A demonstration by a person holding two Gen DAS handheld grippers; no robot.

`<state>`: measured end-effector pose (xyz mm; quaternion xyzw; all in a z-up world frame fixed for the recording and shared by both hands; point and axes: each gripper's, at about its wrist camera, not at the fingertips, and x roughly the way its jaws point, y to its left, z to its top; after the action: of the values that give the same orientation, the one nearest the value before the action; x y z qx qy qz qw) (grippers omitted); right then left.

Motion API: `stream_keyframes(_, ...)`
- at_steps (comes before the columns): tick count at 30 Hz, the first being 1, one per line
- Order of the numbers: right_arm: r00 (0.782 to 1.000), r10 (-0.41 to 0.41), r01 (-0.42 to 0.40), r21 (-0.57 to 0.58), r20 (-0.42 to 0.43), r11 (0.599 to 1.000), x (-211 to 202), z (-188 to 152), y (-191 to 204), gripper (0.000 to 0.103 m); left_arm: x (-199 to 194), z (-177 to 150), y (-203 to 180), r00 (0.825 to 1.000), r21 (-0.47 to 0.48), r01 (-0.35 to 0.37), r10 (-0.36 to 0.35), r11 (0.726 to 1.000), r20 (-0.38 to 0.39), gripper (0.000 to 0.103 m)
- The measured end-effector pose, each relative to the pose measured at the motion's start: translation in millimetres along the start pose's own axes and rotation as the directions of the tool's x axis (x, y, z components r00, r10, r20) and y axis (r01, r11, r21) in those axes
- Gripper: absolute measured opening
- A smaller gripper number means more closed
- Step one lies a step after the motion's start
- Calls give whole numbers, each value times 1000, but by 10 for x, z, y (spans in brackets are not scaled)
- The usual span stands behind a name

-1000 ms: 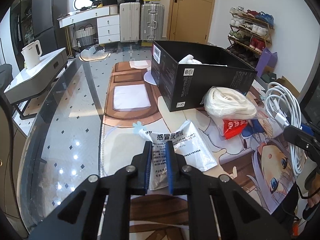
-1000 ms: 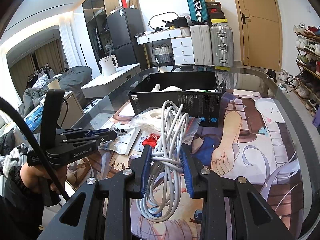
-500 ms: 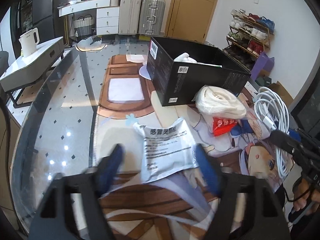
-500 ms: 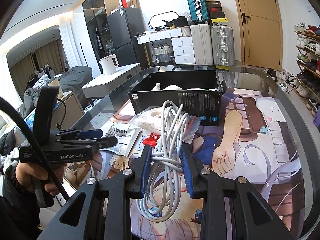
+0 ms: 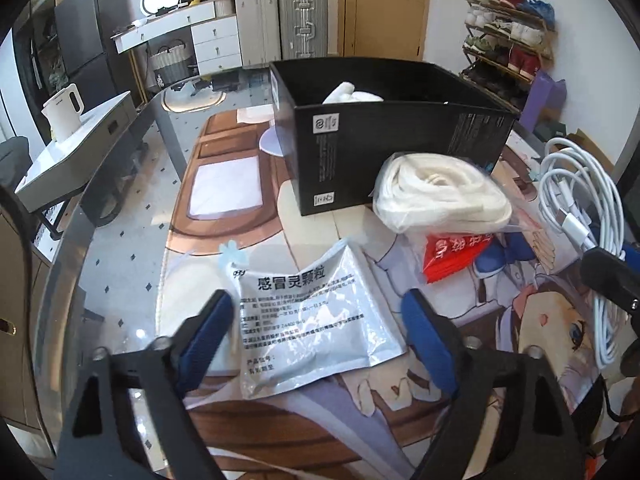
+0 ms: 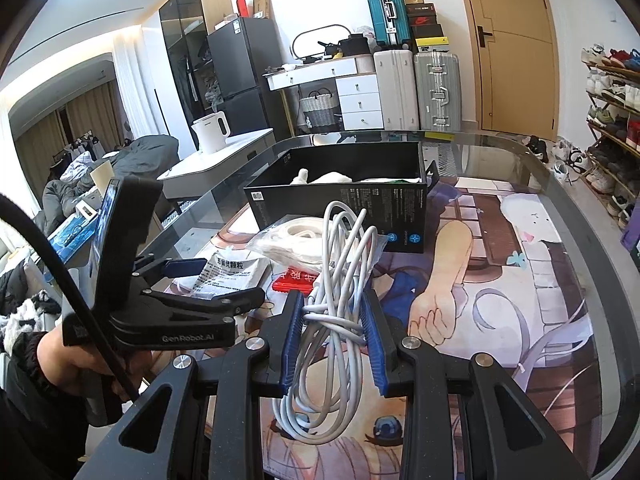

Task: Organize soft objects
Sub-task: 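Lift the sachet with the left gripper and carry both items toward the black box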

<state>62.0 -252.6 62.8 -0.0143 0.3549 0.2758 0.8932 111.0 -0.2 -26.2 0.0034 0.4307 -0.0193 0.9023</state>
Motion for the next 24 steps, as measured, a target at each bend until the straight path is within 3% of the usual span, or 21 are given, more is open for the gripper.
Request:
stream_keyframes(1,1000,0,0,1,1,1000,-3,-2,-1,29,-10,0,-5,1000,4,5,-5,1000,5,60)
stream_keyframes(7,1000,-1,1,-2,0,1000,-24,-8,30,29,-94,-63,38,998,10,50,-50,999,41,42)
stream_keyframes(24,1000,6,-6,-27,6,1000,-33,49,85,29,-403,-125,266,990,-39,98,-93,994,110,39)
